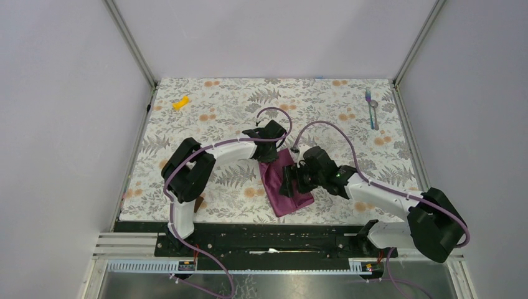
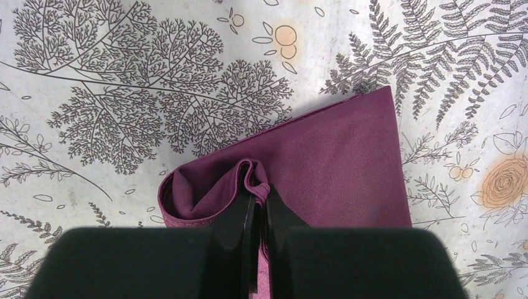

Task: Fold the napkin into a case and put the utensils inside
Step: Fold the lower triangle-folded napkin at the center of the board, then smooth out the 2/3-rectangle-folded napkin at the center of the board.

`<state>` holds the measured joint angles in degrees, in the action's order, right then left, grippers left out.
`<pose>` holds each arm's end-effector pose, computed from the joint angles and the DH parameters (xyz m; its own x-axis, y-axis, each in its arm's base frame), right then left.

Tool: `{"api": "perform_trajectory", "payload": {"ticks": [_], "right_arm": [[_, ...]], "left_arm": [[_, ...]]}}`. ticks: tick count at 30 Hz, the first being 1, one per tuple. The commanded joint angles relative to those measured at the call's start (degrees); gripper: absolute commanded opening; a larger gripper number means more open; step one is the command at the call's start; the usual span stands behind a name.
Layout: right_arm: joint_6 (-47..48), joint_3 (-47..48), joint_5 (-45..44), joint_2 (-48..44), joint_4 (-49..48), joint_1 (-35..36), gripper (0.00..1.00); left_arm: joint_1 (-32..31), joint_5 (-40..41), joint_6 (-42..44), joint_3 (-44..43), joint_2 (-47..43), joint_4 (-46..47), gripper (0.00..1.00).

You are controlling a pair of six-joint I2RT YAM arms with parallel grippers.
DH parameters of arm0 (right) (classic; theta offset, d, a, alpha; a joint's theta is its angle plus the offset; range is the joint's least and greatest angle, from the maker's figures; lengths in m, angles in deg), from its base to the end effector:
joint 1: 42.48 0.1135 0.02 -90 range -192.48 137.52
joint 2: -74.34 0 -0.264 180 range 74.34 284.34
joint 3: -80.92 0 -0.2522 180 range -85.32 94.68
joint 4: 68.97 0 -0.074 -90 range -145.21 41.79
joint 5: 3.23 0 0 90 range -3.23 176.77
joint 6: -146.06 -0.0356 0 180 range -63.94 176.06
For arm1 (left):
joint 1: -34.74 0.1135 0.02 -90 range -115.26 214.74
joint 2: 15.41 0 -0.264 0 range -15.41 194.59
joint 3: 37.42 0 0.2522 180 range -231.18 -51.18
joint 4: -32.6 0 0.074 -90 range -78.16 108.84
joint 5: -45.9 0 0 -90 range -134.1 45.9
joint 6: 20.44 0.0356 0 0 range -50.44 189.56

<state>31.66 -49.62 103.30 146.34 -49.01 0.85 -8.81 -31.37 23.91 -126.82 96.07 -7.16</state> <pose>0.1757 0.1797 0.1949 -0.7823 -0.1936 -0.5920 -0.5350 0.6955 0.4796 0.2965 -0.2711 0.1685 -0.8734 -0.1321 -0.4688 -0.0398 0.9786 -0.2017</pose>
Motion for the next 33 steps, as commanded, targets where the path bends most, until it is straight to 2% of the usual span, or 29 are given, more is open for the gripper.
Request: {"api": "perform_trajectory", "payload": {"ticks": [1,5,8,11,14,18,21,25,28,30,33], "right_arm": [[1.6,3.0,-8.6,2.0,-5.4,-0.8,0.88],[-0.4,1.6,-4.3,7.8,-17.9,-3.8,0.77],[1.1,3.2,-1.8,12.9,-21.5,-4.0,0.66],[1.6,3.8,-0.3,16.8,-25.4,-4.0,0.62],[2.0,5.5,2.4,20.1,-25.8,-4.0,0.54],[1.2,6.6,2.9,21.2,-25.9,-4.0,0.49],[-0.3,7.9,2.2,22.6,-25.0,-4.0,0.37],[-3.8,8.7,2.5,24.7,-24.9,-4.0,0.17],[-6.4,8.5,2.8,25.6,-26.0,-4.0,0.10],[-7.3,8.4,2.3,25.9,-26.2,-4.0,0.02],[-8.1,7.6,1.0,25.1,-26.1,-4.0,0.00]], "left_arm": [[0.2,1.2,0.8,-1.9,-0.9,1.5,0.08],[0.2,0.4,1.0,-2.1,-1.2,1.5,0.08],[0.2,-0.3,1.2,-2.2,-1.5,1.5,0.08],[0.2,-0.5,1.3,-1.8,-1.9,1.3,0.08],[0.2,-0.9,1.4,-1.5,-2.4,1.3,0.09],[0.2,-1.4,1.5,-1.4,-2.7,1.3,0.12],[0.2,-1.8,1.6,-1.2,-3.3,1.3,0.16],[0.3,-2.2,2.0,-0.7,-5.0,1.3,0.24],[0.2,-3.1,2.3,-0.2,-6.9,1.3,0.31],[0.2,-3.6,2.4,0.0,-8.0,1.3,0.38],[0.3,-4.5,3.0,0.4,-9.8,0.9,0.51]]}}
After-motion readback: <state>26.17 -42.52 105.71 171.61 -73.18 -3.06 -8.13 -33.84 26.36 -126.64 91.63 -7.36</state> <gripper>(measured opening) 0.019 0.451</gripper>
